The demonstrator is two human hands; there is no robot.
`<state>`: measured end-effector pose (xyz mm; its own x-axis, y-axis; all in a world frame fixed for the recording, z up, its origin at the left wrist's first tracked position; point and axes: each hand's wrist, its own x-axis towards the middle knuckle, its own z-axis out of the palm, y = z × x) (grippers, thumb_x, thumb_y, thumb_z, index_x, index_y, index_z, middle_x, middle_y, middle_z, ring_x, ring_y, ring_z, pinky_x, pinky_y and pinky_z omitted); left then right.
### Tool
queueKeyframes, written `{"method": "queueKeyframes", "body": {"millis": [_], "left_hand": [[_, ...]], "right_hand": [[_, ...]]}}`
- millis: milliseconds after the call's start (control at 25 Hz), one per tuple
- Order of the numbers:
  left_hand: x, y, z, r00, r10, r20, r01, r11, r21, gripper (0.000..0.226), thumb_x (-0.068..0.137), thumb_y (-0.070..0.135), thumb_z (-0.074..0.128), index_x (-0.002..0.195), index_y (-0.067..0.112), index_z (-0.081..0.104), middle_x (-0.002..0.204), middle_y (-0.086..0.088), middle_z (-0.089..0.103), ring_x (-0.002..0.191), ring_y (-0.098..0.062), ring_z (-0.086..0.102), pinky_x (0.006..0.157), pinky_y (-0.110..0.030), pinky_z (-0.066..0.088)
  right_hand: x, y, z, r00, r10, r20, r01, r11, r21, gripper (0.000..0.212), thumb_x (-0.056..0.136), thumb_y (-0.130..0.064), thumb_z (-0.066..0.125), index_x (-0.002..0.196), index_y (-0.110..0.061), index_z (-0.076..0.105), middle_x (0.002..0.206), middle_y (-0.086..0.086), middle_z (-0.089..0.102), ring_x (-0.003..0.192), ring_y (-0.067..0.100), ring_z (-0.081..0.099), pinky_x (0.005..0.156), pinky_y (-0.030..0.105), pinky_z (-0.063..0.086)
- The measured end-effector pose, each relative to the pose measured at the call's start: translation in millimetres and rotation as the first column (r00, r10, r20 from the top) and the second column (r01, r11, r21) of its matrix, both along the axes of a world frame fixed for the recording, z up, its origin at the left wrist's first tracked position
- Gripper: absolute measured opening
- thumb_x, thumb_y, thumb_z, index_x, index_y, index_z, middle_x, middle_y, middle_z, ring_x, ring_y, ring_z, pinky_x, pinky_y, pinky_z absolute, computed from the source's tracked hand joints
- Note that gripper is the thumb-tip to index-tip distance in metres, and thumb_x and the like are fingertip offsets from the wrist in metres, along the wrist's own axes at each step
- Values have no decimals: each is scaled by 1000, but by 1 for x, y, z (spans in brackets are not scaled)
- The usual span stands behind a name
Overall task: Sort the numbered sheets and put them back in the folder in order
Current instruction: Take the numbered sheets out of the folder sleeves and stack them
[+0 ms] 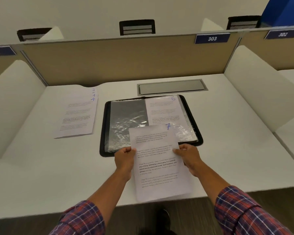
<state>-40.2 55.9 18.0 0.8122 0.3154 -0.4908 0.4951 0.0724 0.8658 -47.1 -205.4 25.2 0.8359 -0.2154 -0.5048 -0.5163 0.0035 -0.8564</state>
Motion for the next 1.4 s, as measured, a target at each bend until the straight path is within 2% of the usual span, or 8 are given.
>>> {"method": "queueKeyframes", "body": {"millis": [160,360,520,720,960,1040,1160,1400], "left_hand": [[33,30,3,995,99,30,-101,990,100,5,93,16,74,97,14,76,96,-5,79,85,-23,75,75,-38,63],[61,73,12,978,208,29,-210,963,168,2,92,19,76,90,20,75,90,-3,78,84,-26,77,77,-49,65],[86,117,17,960,276,52,-280,931,233,4,90,20,78,90,22,75,92,1,77,86,-23,75,82,-46,65],[122,189,19,949,302,91,-315,902,295,6,91,19,78,90,22,74,94,3,75,89,-21,73,87,-42,63],[182,290,18,956,279,91,-293,884,365,16,91,19,77,82,29,68,91,6,72,91,-23,72,91,-42,61],[203,318,16,959,267,94,-282,877,389,20,92,17,76,79,30,66,86,9,69,91,-23,70,90,-37,58],[231,353,10,963,258,77,-266,868,420,7,92,17,76,92,22,71,87,7,68,91,-22,68,86,-31,53],[277,387,-8,980,187,69,-197,842,502,11,92,20,76,102,15,75,87,4,70,90,-22,69,88,-36,57]], "right_hand": [[45,29,-3,997,71,19,-71,997,16,6,96,-14,73,100,-9,75,98,8,80,89,27,77,67,32,57],[86,75,-6,991,134,15,-134,991,-11,13,99,-13,69,90,-5,74,96,13,78,87,29,74,75,44,64],[116,123,-5,985,172,34,-170,985,-36,13,99,-14,69,92,-5,73,93,10,78,78,23,73,62,34,58],[160,204,-5,985,166,41,-162,982,-93,12,94,-16,75,85,-9,70,92,5,77,87,26,75,81,44,63],[213,305,-12,984,177,-6,-176,970,-168,18,94,-15,72,77,-10,73,86,5,76,82,28,75,76,49,65],[229,335,-14,984,179,-5,-177,965,-192,16,94,-17,73,78,-13,74,86,3,76,82,26,75,74,46,65],[250,373,-16,981,193,14,-184,950,-253,13,96,-18,71,85,-12,74,89,0,73,83,18,71,65,30,58],[287,411,-24,972,236,16,-208,884,-419,15,98,-20,68,88,-10,71,83,-2,70,74,11,65,58,22,48]]}}
